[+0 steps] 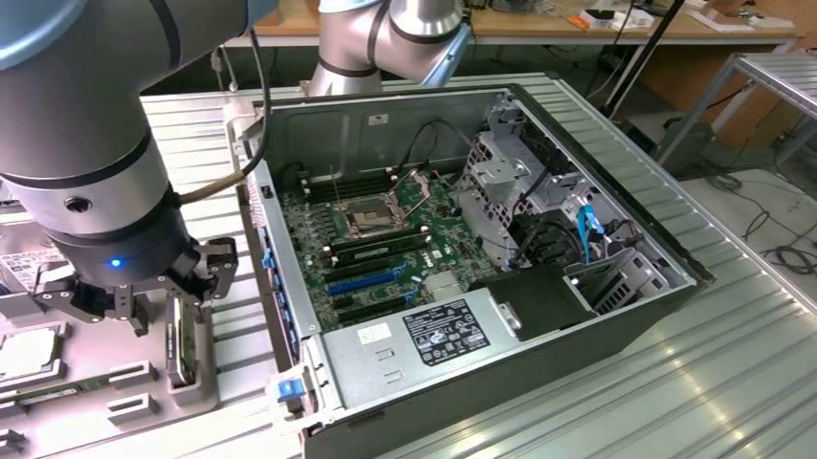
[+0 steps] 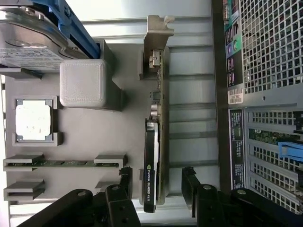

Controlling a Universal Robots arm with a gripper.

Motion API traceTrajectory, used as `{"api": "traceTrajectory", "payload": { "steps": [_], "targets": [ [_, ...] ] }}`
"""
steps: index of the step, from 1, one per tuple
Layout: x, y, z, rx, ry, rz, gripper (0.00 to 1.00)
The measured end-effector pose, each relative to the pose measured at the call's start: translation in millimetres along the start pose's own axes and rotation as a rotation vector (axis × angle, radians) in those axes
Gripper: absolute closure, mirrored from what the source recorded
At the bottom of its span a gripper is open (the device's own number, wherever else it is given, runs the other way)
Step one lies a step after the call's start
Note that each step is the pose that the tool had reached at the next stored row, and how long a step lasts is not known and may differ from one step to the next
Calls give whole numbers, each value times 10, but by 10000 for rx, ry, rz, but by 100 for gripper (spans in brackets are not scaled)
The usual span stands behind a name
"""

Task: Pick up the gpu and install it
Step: 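Pick up the gpu and move the gpu toward the slot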

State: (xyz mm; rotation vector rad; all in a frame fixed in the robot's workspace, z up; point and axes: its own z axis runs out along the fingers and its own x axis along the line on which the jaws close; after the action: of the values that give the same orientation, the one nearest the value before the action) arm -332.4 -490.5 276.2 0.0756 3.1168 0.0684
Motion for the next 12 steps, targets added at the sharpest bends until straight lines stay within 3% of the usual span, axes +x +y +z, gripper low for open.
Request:
{"api": "traceTrajectory", "payload": {
  "steps": [12],
  "targets": [
    [27,13,221,-24,1,2,46]
  ]
}}
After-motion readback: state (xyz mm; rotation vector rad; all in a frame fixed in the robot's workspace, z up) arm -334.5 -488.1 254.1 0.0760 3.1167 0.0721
